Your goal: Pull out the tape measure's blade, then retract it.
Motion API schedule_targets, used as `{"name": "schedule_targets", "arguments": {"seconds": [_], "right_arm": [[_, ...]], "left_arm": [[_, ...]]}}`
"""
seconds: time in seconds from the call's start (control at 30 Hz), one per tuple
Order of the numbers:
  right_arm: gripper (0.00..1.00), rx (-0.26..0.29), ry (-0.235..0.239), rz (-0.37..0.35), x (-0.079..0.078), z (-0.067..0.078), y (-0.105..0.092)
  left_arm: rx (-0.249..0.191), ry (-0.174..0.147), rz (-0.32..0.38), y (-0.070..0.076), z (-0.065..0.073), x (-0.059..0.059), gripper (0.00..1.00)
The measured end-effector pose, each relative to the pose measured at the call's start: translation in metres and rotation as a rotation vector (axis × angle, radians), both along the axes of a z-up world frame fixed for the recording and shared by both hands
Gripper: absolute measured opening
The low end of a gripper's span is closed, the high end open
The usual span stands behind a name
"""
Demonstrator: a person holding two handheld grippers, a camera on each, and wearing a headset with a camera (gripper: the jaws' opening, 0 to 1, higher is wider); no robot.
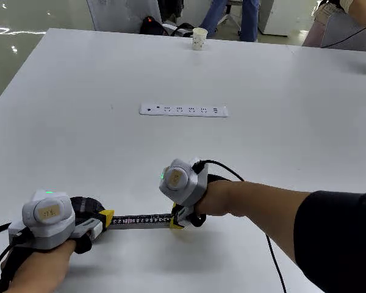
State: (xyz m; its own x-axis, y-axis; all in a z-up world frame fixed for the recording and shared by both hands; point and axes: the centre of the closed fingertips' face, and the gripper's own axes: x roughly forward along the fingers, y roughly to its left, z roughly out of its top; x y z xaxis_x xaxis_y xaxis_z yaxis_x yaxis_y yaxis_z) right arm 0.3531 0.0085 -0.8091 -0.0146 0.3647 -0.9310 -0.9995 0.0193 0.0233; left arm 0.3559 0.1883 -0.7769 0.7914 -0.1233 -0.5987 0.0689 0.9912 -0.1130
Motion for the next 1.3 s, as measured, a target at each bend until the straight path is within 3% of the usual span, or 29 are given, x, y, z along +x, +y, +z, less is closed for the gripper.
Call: {"name": "schedule_targets", "arguments": {"seconds": [1.3], "right_arm": [[0.11, 0.003, 0.001, 0.009, -0.001, 0.000, 0.012]], "left_arm": [[0.002, 0.005, -0.004, -0.001, -0.002, 0.000, 0.63]]}}
